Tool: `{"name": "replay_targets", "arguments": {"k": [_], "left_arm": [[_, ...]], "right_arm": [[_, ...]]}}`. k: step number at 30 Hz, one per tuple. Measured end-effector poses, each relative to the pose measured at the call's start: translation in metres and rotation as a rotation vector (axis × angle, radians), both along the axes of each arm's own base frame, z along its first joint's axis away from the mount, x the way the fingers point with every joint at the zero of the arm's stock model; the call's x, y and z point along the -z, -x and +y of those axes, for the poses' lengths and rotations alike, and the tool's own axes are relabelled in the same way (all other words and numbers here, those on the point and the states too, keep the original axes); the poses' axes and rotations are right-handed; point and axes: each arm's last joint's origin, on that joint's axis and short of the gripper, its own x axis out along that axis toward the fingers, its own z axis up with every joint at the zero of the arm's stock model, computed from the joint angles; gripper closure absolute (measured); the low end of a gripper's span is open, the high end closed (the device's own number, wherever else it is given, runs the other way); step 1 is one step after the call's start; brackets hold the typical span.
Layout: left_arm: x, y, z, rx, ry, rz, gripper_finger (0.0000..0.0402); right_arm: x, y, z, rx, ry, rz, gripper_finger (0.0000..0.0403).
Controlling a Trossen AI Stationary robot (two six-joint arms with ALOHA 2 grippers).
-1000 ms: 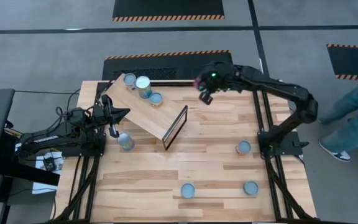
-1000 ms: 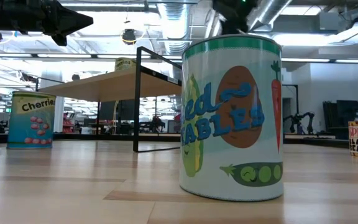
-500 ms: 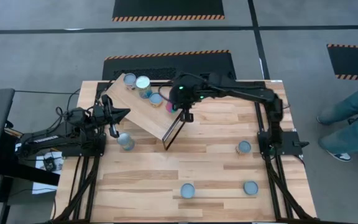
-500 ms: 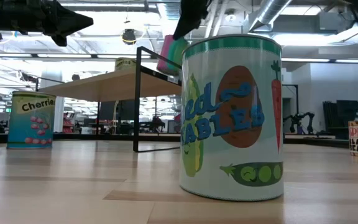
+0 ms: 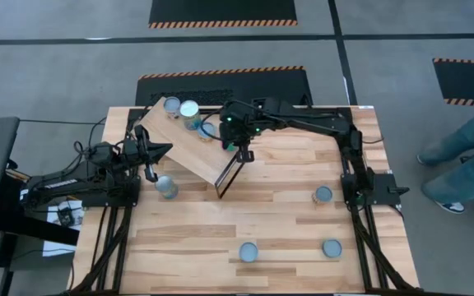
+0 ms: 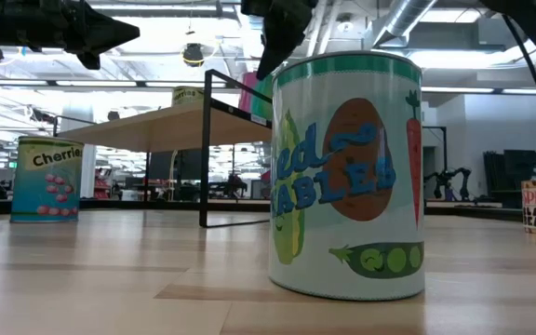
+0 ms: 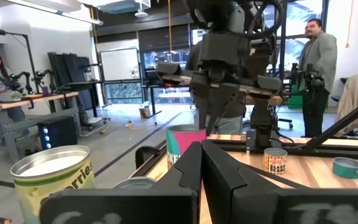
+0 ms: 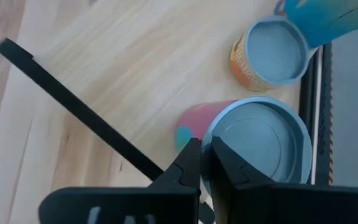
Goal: Pick and place cans onto a shelf
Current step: Put the canned chicken soup on the shelf
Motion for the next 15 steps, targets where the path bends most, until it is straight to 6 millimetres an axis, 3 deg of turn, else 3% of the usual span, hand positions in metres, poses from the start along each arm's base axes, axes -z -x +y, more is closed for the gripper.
{"name": "replay_targets", "arguments": {"k": [10, 15], "left_arm": [[0.0000, 0.0000, 0.0000, 0.000, -0.001, 0.000, 0.0401], [0.0000, 0.0000, 0.0000, 0.000, -0.002, 0.001, 0.0401]], "right_arm": [[0.0011, -0.0023, -0.0003, -0.021, 0.015, -0.006, 0.0346], [0.0003, -0.0039, -0.0002, -0.018, 0.016, -0.024, 0.0312]]}}
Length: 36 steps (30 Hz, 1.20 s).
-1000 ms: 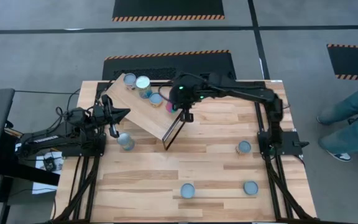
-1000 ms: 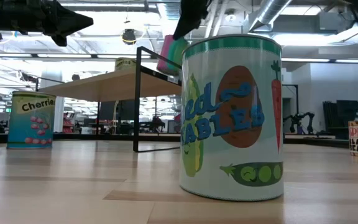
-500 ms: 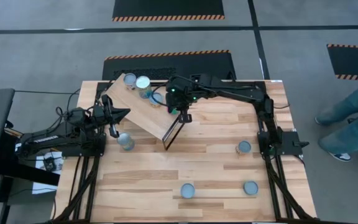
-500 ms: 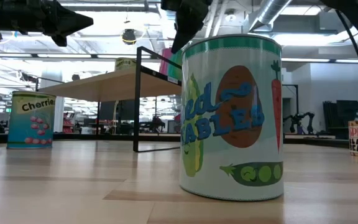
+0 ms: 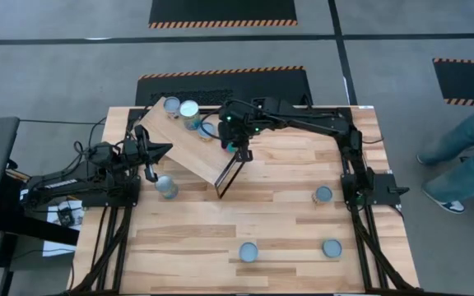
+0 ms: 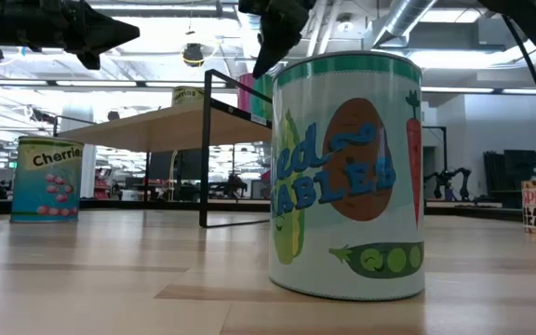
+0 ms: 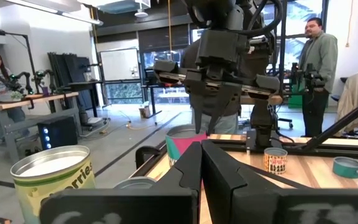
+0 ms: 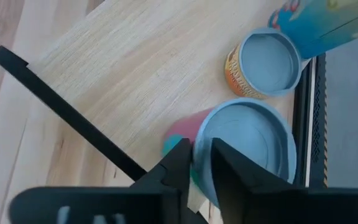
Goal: Pick and place cans onto a shelf
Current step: Put the canned chicken soup on the shelf, then put the canned peaches on the shelf
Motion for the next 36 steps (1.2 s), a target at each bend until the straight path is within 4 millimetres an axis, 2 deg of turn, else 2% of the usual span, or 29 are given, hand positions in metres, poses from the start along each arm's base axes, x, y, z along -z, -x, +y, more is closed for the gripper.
{"name": "replay_targets", "arguments": {"k": [7, 12, 15, 18, 22, 24, 30, 33, 36], "left_arm": [[0.000, 0.000, 0.000, -0.001, -0.001, 0.000, 0.0401], [0.000, 0.000, 0.000, -0.001, -0.001, 0.001, 0.0401], [0.001, 0.000, 0.000, 0.000, 0.002, 0.013, 0.0401], [0.002, 0.000, 0.000, -0.001, 0.004, 0.020, 0.0401], [0.002, 0.000, 0.000, -0.001, -0.003, 0.028, 0.0401], [0.003, 0.000, 0.000, -0.003, -0.011, 0.036, 0.0401], [0.003, 0.000, 0.000, -0.002, -0.011, 0.038, 0.0401], [0.004, 0.000, 0.000, -0.002, -0.010, 0.043, 0.0401], [0.004, -0.001, 0.000, 0.013, -0.022, 0.053, 0.0401]], "right_arm": [[-0.001, -0.001, -0.001, -0.001, 0.006, -0.017, 0.0254], [-0.004, -0.001, 0.002, -0.025, 0.030, -0.030, 0.0246], [-0.014, 0.003, 0.010, -0.026, 0.106, -0.041, 0.0271], [-0.025, 0.013, 0.021, 0.000, 0.189, -0.022, 0.0313], [-0.033, 0.029, 0.036, -0.013, 0.176, 0.031, 0.0383], [-0.034, 0.037, 0.042, -0.019, 0.168, 0.037, 0.0393], [-0.009, 0.063, 0.056, 0.002, 0.142, -0.032, 0.0397], [0.009, 0.082, 0.060, 0.035, 0.124, -0.177, 0.0395], [0.034, 0.103, 0.062, 0.074, 0.093, -0.313, 0.0393]]}}
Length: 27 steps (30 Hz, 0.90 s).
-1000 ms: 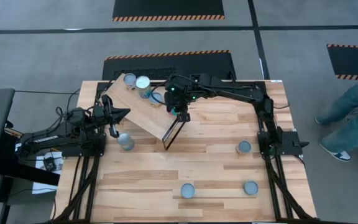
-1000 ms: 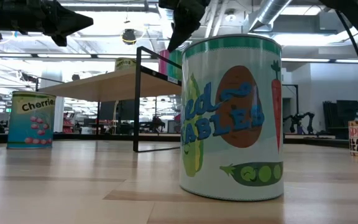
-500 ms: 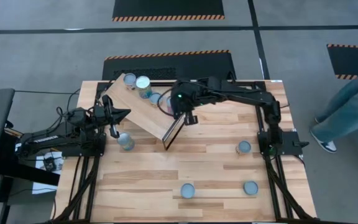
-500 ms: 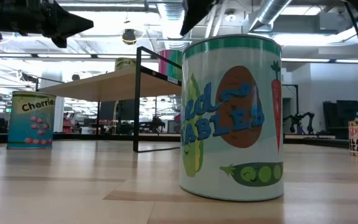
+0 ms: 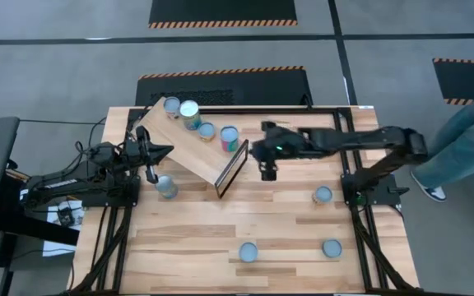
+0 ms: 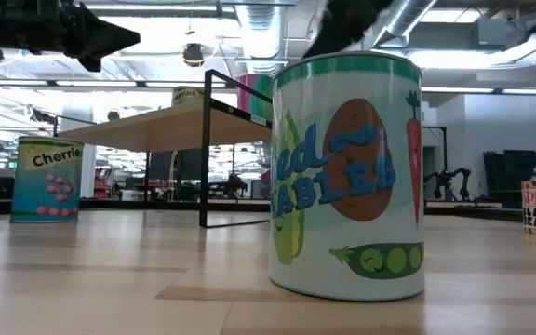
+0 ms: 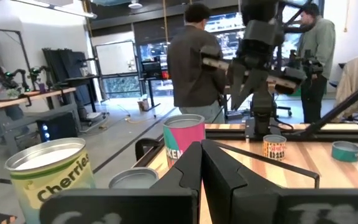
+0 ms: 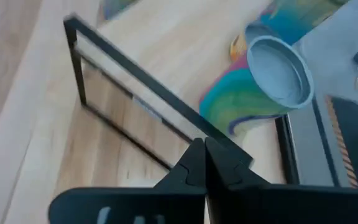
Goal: Pick and place cans onto a shelf
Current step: Put the canned peaches on the shelf
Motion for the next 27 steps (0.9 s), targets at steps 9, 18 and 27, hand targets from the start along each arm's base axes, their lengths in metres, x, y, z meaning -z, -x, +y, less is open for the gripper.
{"name": "replay_targets", "arguments": {"k": [9, 18, 27], "left_arm": [[-0.001, -0.013, 0.002, 0.059, 0.047, 0.075, 0.0401], [-0.019, -0.030, 0.000, 0.032, 0.363, 0.497, 0.0401], [-0.040, -0.047, -0.020, -0.053, 0.566, 0.903, 0.0395]], "right_arm": [[0.074, 0.060, -0.008, 0.055, -0.008, -0.373, 0.0393], [0.113, 0.105, -0.043, 0.160, -0.056, -0.560, 0.0394], [0.127, 0.118, -0.051, 0.194, -0.053, -0.533, 0.0392]]}}
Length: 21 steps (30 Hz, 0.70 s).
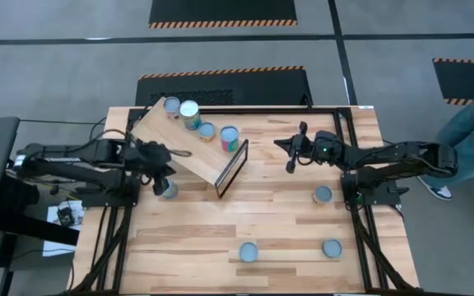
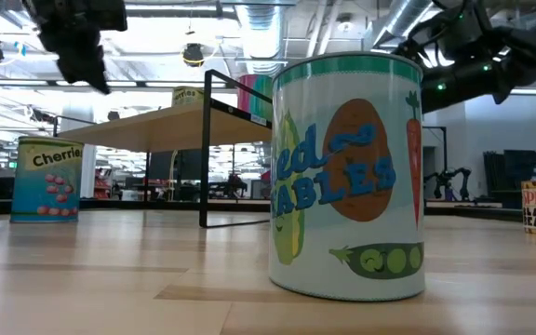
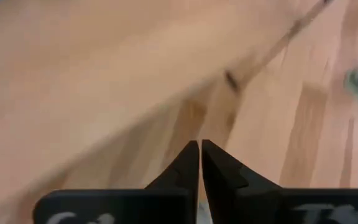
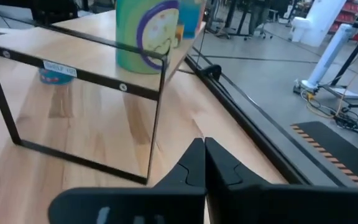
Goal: Pick and place cans onto a shelf
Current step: Put the canned peaches on the shelf
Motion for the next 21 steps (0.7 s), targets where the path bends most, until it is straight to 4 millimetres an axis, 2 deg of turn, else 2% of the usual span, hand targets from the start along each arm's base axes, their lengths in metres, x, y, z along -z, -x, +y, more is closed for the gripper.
{"name": "replay_targets", "arguments": {"k": [8, 15, 21], "left_arm": [[0.015, -0.015, -0.022, -0.101, 0.104, 0.333, 0.0346], [0.031, -0.029, -0.036, -0.080, 0.083, 0.449, 0.0309], [0.039, -0.035, -0.040, -0.065, 0.017, 0.491, 0.0297]], "right_arm": [[0.001, 0.003, -0.003, 0.015, 0.022, -0.002, 0.0392], [0.001, 0.002, -0.003, 0.010, 0.026, 0.000, 0.0391], [0.001, 0.002, -0.003, 0.009, 0.026, 0.000, 0.0391]]}}
